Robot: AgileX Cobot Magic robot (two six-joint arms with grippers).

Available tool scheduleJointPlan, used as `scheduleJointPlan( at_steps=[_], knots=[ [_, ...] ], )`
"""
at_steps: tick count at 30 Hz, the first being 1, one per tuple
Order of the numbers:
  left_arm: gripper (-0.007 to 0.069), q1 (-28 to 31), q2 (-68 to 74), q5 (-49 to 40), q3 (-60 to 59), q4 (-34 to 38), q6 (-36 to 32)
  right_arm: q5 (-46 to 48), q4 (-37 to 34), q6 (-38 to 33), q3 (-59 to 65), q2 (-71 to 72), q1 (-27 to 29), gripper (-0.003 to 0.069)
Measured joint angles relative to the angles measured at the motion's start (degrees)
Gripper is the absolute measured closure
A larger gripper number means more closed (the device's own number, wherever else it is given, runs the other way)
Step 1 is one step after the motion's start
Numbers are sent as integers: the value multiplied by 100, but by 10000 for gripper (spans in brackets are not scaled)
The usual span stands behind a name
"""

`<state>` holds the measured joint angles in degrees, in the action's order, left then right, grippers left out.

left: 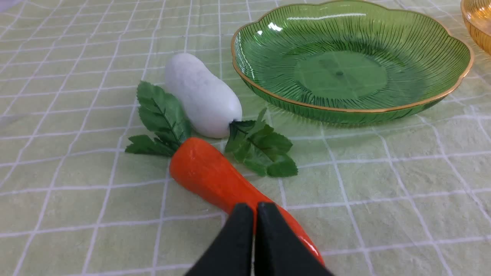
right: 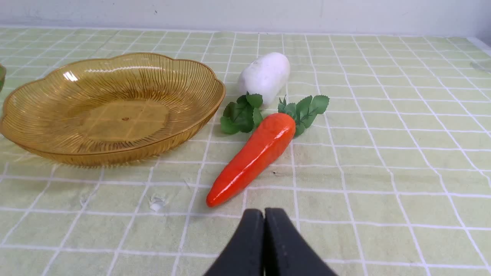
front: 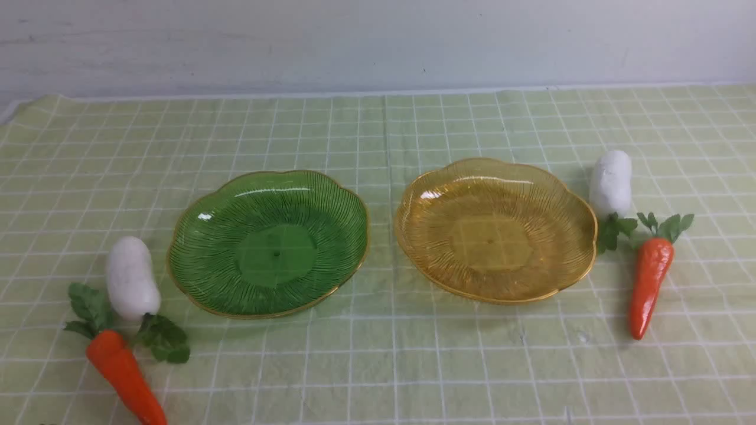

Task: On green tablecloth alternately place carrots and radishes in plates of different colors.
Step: 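Pick up the carrot and put it on the nearest plate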

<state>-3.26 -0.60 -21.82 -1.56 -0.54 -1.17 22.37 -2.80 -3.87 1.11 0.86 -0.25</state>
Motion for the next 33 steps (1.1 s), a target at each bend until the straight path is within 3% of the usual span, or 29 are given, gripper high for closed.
scheduleJointPlan(
  at_steps=[16, 25, 28, 33],
  knots=[
    [632, 0, 0, 71, 0, 85, 8, 0, 0, 0, 0, 0, 0, 673],
    [632, 0, 0, 1363, -6, 2069, 883, 0, 0, -5, 0, 0, 0, 673],
    [632, 0, 0, 2604, -6, 2845, 974, 0, 0, -5, 0, 0, 0, 673],
    [632, 0, 0, 3254, 336, 3301, 1007, 0, 0, -5, 0, 0, 0, 673]
  ],
)
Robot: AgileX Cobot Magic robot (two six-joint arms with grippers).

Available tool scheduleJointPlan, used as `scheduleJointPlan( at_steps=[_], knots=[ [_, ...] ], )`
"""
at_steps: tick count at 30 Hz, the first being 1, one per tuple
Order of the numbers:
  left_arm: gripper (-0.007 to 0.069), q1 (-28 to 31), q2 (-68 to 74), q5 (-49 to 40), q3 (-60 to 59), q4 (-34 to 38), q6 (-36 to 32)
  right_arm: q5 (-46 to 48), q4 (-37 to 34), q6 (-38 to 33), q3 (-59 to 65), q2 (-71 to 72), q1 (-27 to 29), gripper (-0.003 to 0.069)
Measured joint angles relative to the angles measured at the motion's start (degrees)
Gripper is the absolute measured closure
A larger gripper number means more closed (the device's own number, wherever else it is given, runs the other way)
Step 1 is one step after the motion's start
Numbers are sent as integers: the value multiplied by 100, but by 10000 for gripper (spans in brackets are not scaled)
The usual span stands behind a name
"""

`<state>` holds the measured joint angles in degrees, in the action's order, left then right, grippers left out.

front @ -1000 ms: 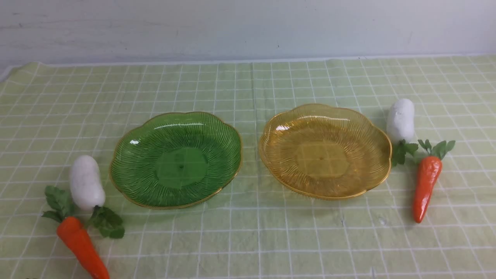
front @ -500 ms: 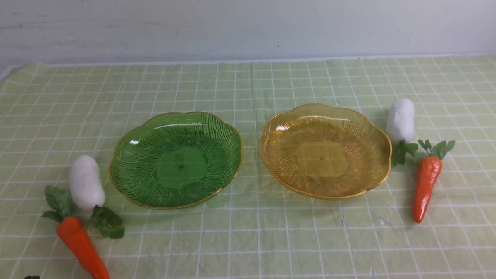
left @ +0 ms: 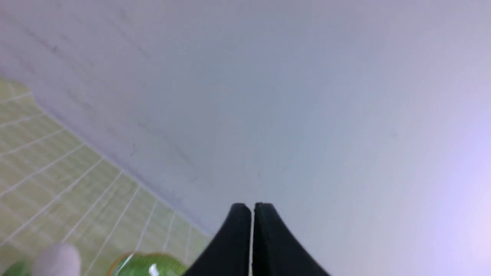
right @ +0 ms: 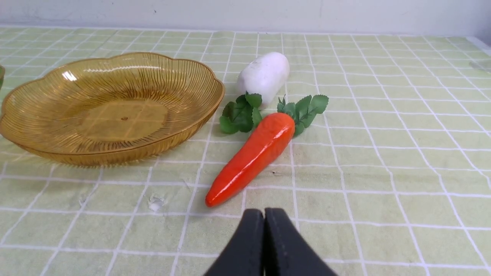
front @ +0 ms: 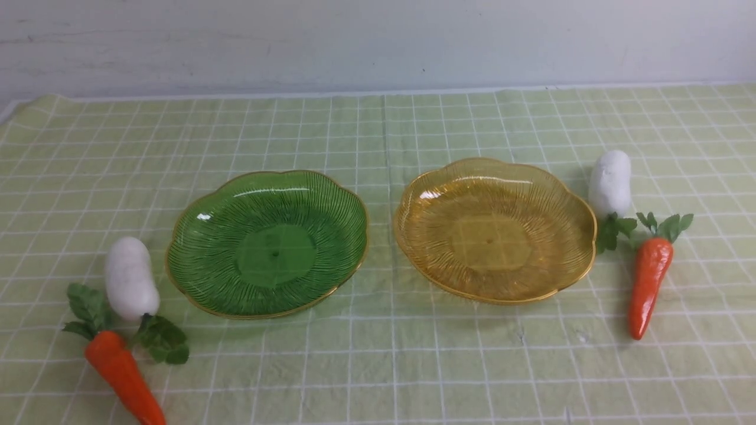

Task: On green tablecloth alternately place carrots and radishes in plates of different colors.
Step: 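Pick up the carrot and put it on the nearest plate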

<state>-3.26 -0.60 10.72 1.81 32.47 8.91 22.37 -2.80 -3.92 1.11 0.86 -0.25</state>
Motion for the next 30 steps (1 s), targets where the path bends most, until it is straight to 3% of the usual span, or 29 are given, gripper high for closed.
scheduleJointPlan(
  at_steps=[2, 7, 8, 9, 10, 11, 14, 17, 20, 24, 30],
  knots=[
    [632, -5, 86, -343, 570, 22, -98, 0, 0, 0, 0, 0, 0, 673],
    [632, -5, 1277, -2385, 2254, -39, -724, -157, -190, 8, 24, 0, 0, 673],
    [632, -11, 1963, -3604, 2847, -171, -891, -440, -595, 123, 58, 0, 0, 673],
    [632, -11, 2146, -3737, 2986, -195, -891, -482, -660, 169, 57, 0, 0, 673],
    [632, -11, 2884, -4835, 3476, -474, -1026, -915, -1329, 392, 59, 0, 0, 673],
    [632, -11, 3063, -4942, 3579, -512, -1027, -970, -1412, 473, 59, 0, 0, 673],
    [632, -11, 4310, -6116, 4093, -1194, -1041, -1639, -2689, 995, 59, 0, 0, 673],
    [632, -11, 5319, -6461, 4220, -1909, -762, -1916, -3682, 1174, 59, 0, 30, 673],
    [632, -11, 6132, -6477, 4238, -2524, -221, -2005, -4014, 1037, 59, 0, 35, 673],
    [632, -11, 6774, -6450, 4239, -3058, 351, -1963, -4134, 982, 44, 0, 35, 673],
    [631, -11, 7426, -6285, 4245, -3247, 913, -552, -3751, 653, -934, -593, 29, 673]
  ],
)
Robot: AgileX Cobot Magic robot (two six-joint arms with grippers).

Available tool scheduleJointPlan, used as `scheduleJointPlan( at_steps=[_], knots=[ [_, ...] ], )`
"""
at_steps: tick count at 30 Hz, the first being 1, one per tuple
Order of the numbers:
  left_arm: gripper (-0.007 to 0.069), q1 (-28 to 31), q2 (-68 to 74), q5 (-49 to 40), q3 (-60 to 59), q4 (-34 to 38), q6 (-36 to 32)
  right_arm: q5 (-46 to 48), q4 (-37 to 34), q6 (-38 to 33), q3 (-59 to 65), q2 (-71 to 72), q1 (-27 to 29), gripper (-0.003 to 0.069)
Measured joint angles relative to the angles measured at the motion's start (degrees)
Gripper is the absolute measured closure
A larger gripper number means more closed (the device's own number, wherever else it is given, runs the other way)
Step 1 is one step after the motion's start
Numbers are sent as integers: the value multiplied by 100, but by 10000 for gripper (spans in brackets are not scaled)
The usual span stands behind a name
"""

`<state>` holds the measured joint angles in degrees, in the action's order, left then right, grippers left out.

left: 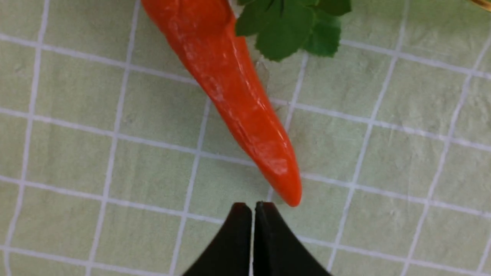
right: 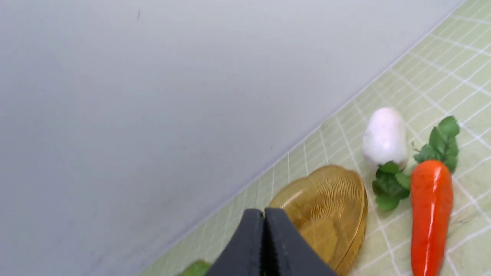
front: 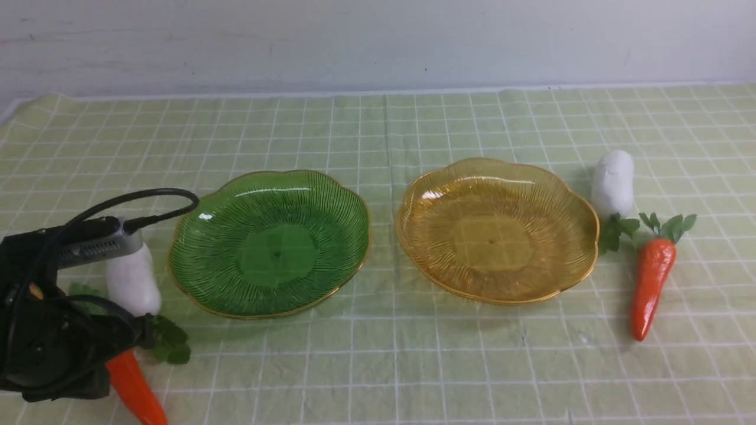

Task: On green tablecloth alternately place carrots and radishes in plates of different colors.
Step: 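Pick up the carrot and put it on the nearest plate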

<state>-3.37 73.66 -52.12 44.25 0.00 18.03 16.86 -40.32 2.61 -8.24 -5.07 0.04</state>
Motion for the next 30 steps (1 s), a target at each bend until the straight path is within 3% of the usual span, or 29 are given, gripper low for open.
scheduleJointPlan(
  at_steps=[4, 8, 10, 11, 14, 17, 20, 23, 24, 30],
  knots=[
    [552, -6, 601, 306, 11, 0, 41, 1371, 548, -653, -1441, -1711, 0, 673],
    [405, -6, 932, 488, 33, 0, 114, 2471, 750, -1372, -2442, -2972, 0, 673],
    [333, -6, 1025, 539, 34, 0, 177, 2694, 771, -1461, -2643, -3268, 0, 673],
    [251, -6, 1178, 618, 34, 0, 296, 2985, 800, -1536, -2935, -3722, 0, 673],
    [148, -6, 1406, 780, 39, 0, 430, 3334, 887, -1545, -3362, -4366, 0, 673],
    [100, -6, 1670, 976, 39, 0, 492, 3537, 1226, -1526, -3817, -5075, 0, 673],
    [174, -6, 1964, 1051, 45, -35, 513, 3629, 1829, -1165, -4301, -5676, 0, 671],
    [329, -6, 2062, 1029, 45, -44, 520, 3655, 2191, -829, -4593, -5986, 0, 669],
    [428, -6, 2074, 983, 45, -66, 525, 3674, 2428, -545, -4780, -6201, -4, 670],
    [428, -6, 1436, 161, 45, -702, 635, 3810, 3503, 228, -5400, -7008, 49, 661]
  ],
)
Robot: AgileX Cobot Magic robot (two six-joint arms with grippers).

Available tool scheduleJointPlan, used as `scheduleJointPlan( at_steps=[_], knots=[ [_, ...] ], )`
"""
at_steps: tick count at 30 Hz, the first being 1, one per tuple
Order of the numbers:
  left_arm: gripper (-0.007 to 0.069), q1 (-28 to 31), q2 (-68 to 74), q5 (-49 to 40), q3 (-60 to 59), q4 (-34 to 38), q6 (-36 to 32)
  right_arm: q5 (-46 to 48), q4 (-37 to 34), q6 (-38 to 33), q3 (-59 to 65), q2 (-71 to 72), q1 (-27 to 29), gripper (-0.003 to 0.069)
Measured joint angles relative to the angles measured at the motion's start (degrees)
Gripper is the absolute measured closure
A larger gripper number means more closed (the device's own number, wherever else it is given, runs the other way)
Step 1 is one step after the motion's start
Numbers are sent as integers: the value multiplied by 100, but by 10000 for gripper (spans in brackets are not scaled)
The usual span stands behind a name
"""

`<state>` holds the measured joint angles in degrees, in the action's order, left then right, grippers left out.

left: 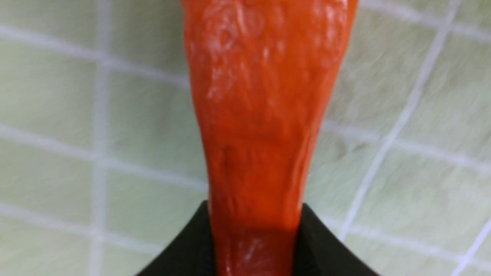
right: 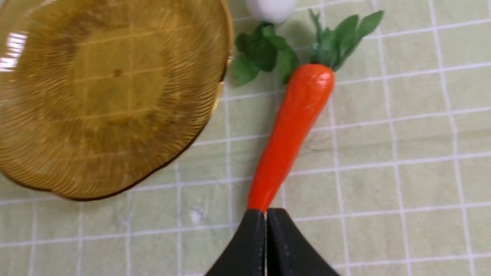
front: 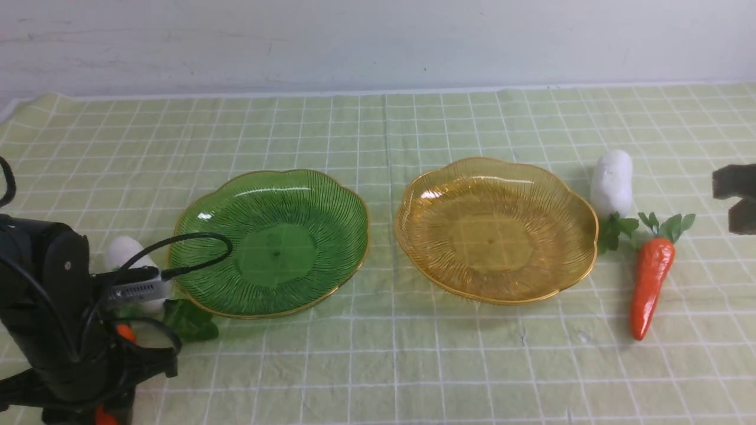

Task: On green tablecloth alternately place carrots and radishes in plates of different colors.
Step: 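Pick up the carrot and put it on the nearest plate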

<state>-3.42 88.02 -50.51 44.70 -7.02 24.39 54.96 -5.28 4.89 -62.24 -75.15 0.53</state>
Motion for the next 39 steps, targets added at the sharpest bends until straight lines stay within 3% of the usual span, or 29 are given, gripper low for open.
scheduleJointPlan(
  at_steps=[6, 9, 13, 14, 17, 20, 27, 29, 32, 33, 35, 39],
  knots=[
    [428, 0, -1423, -448, 131, -131, 25, 39, 185, 141, -269, -720, 349, 620],
    [428, 0, -2084, -480, 497, 178, -384, -23, 11, -110, -375, -1154, 417, 547],
    [428, 0, -2068, -449, 1376, 1057, -1634, -351, -634, -442, -541, -1876, 417, 366],
    [428, 0, -2043, -443, 1409, 1095, -1634, -372, -660, -451, -548, -1908, 417, 347],
    [428, -11, -1402, -303, 1879, 1700, -2439, -668, -861, -489, -684, -2517, 417, 202],
    [428, -30, -671, -111, 2163, 2044, -2847, -911, -873, -526, -737, -2981, 417, 128],
    [428, -240, 1060, 303, 2928, 2333, -3546, -1192, -1068, -761, -815, -3747, 417, 118],
    [428, -271, 1312, 303, 3065, 2339, -3584, -1169, -1119, -887, -836, -3783, 417, 144],
    [426, -288, 1708, 320, 3283, 2344, -3588, -1106, -1121, -1096, -868, -3808, 429, 283],
    [407, -288, 1828, 340, 3338, 2344, -3588, -987, -1129, -1154, -902, -3808, 467, 388],
    [376, -288, 1892, 340, 3362, 2344, -3588, -807, -1236, -1154, -940, -3780, 481, 377],
    [165, -288, 2015, 274, 3381, 2339, -3595, -337, -1655, -1367, -975, -3173, 419, 368]
  ],
)
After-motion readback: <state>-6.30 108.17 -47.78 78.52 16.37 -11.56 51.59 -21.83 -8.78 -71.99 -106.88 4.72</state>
